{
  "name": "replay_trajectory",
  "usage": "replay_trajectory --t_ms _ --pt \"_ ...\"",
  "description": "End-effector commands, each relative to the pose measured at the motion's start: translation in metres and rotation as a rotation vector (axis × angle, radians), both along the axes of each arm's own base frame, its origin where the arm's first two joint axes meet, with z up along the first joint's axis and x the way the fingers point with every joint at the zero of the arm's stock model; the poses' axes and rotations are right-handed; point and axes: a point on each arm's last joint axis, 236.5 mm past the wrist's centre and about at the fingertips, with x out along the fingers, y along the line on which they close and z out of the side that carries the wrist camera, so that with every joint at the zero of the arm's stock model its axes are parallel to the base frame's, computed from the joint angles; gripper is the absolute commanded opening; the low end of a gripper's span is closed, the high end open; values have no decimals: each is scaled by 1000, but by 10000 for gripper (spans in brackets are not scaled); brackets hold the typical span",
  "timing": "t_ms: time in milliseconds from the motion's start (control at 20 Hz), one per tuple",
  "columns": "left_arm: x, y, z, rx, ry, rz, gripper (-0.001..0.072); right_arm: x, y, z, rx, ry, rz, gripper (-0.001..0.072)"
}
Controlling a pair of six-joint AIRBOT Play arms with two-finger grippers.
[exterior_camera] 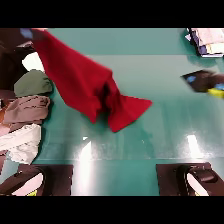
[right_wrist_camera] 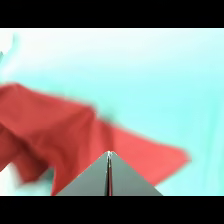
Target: Fold the shirts.
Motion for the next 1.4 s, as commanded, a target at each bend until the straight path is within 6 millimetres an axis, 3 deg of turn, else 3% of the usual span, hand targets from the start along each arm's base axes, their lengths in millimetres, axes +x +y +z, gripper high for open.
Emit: replay_trajectory --t_ms 0,100,200,250,300,350,450,550,700,850,1100,1350 --pt "-40 -3 66 -36 -195 -2 25 -27 -29 54 -39 -81 -69 7" --pt "-32 2 43 1 -114 17 24 -27 -35 34 -57 29 -70 10" --pt "-12 12 -8 73 29 48 25 -22 -27 -6 -45 182 -23 35" --pt "-1 19 -38 110 111 70 25 -20 -16 -28 -24 243 25 224" --pt "9 28 -68 148 188 98 25 -18 0 -54 16 319 79 474" --pt "16 36 -101 189 270 124 25 -22 17 -82 49 402 136 520" --pt "25 56 -156 264 405 190 25 -36 54 -145 88 571 237 520" --pt "28 73 -190 330 483 241 25 -57 91 -209 93 695 309 514" --pt "29 77 -197 336 497 258 25 -81 150 -265 139 769 370 514" --pt "34 76 -194 325 479 268 25 -98 198 -297 164 815 401 514" --pt "35 76 -193 324 475 269 25 -104 252 -312 120 837 489 514" --pt "35 76 -193 324 474 269 25 -86 280 -304 127 808 518 510"
